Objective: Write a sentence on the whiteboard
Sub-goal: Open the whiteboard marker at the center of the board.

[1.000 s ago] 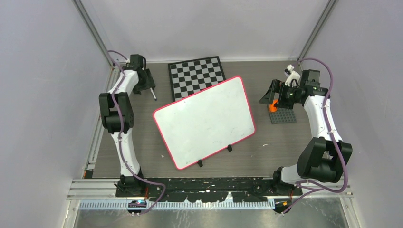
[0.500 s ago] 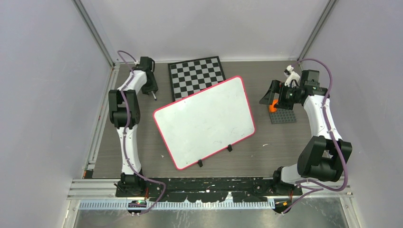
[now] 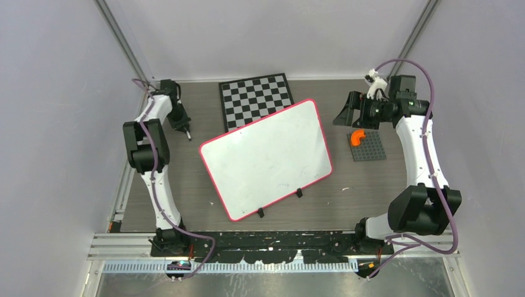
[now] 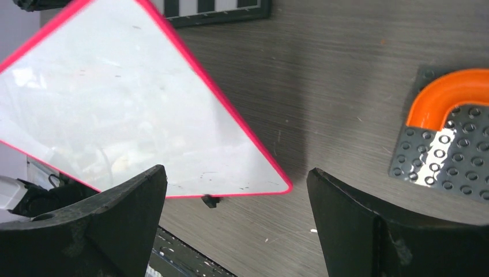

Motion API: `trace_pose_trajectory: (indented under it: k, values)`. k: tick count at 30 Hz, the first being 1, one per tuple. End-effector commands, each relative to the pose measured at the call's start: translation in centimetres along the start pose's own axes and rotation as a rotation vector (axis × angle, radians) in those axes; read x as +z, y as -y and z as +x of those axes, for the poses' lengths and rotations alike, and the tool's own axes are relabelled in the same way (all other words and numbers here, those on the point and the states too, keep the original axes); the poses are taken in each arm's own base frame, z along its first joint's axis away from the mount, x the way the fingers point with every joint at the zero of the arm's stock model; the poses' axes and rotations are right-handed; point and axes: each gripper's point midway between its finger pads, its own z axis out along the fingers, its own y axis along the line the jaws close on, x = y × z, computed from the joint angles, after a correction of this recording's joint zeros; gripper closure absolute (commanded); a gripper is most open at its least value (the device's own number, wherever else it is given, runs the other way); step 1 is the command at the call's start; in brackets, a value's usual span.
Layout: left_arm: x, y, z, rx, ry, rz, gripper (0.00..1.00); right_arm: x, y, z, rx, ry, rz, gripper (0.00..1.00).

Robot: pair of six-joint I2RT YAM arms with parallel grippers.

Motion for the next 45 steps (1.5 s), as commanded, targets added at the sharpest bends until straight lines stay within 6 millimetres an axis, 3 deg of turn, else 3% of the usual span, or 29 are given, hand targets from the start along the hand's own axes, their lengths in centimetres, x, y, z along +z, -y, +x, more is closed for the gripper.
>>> trace_pose_trajectory:
  k: [1,5,11,15,19,22,24,28,32,36,45]
  values:
    - [-8.1,1.9,-2.2,-0.058,0.099,0.185,1.00,-2.7,-5.0,-2.6,-0.115,0.061,-0.062,0.04]
    - [-15.9,4.1,-3.4,-0.050,0.229,0.342,1.00,-4.0,-8.6,-4.0,-0.183,0.085,-0.110,0.05]
    - [-30.6,6.8,-3.9,-0.006,0.516,0.617,1.00,-5.7,-15.0,-5.3,-0.252,0.150,-0.231,0.05]
    - [-39.9,9.1,-2.2,0.017,0.647,0.875,1.00,-6.8,-19.7,-6.3,-0.232,0.208,-0.369,0.05]
    - [-45.8,11.6,0.6,0.052,0.687,1.080,1.00,-7.7,-24.5,-7.7,-0.190,0.277,-0.508,0.06]
    - [-48.2,13.0,2.1,0.055,0.675,1.210,1.00,-7.8,-27.8,-8.3,-0.151,0.319,-0.601,0.09]
    - [-48.8,13.9,2.6,0.018,0.630,1.292,1.00,-7.3,-29.7,-8.0,-0.137,0.299,-0.652,0.10]
    - [-49.0,16.8,5.1,0.036,0.533,1.400,1.00,-5.8,-32.5,-7.8,-0.074,0.232,-0.744,0.12]
    - [-48.4,20.0,7.5,0.081,0.467,1.428,1.00,-4.6,-35.1,-6.2,-0.062,0.159,-0.825,0.14]
    - [-48.6,21.9,8.6,0.096,0.426,1.475,1.00,-3.8,-36.4,-5.4,-0.079,0.130,-0.843,0.17]
    - [-48.0,22.9,9.8,0.098,0.365,1.518,1.00,-2.7,-37.3,-5.5,-0.092,0.124,-0.845,0.26]
